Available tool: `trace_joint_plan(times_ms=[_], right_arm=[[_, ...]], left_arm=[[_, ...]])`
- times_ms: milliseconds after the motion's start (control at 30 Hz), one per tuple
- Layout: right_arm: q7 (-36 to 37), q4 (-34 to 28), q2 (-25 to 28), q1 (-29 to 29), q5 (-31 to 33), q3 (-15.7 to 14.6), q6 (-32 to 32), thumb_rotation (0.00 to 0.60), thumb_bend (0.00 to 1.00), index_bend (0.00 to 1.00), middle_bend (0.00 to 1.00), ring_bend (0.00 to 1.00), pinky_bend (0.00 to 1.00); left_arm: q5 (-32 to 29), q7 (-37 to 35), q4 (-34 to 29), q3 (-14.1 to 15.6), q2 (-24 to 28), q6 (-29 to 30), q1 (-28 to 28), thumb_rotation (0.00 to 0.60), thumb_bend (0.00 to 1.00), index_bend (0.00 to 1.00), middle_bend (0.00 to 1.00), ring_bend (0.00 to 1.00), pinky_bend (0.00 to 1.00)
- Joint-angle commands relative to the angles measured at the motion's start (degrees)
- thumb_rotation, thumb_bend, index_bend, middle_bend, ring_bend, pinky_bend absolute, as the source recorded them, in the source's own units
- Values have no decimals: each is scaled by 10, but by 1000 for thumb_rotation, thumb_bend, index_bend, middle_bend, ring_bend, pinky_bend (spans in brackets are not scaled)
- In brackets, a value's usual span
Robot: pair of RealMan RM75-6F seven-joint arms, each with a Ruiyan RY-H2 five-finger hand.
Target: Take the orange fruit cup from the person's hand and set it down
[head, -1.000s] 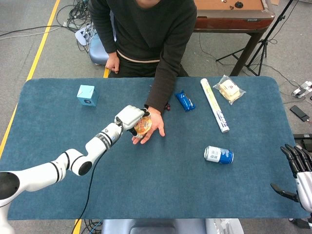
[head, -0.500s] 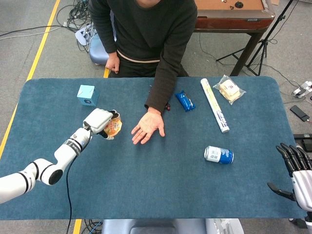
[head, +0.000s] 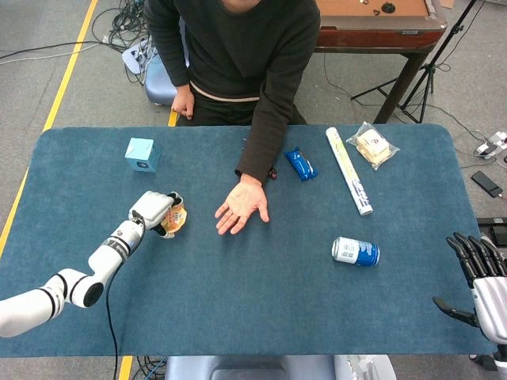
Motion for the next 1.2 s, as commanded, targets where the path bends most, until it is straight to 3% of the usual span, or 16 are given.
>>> trace_joint_plan(times_ms=[33,100,267,400,700,933,1200], right_arm=[[1,0,0,-2,0,-1,2,600,74,16,57,0,57],[1,1,0,-3,0,-1,3,600,74,16,57,0,57],[4,2,1,-4,1,-1,6,600,74,16,58,0,56],[6,3,0,-3,0,0,5,600,74,16,57,0,57],[13,10,-2,1,-1,0,-1,600,74,16,57,0,57],[22,20,-8,9,-2,0,-14,600,74,16,58,0,57],[24,24,-13,19,-3,0,-28,600,74,16,57,0,57]], left_arm=[[-4,5,8,-2,-13,-6,0,600,138,330,199,337,580],[-8,8,10,-3,-17,-12,0,600,138,305,183,313,568],[-19,21,-7,-7,-12,-11,1,600,138,1,0,14,292],[-11,16,-32,-15,2,8,10,600,138,0,0,0,224],[-5,4,-141,-27,93,108,75,600,138,0,0,0,222],[-40,51,-241,-1,158,217,163,600,138,0,0,0,222],[-38,86,-328,30,187,373,276,600,137,0,0,0,222]])
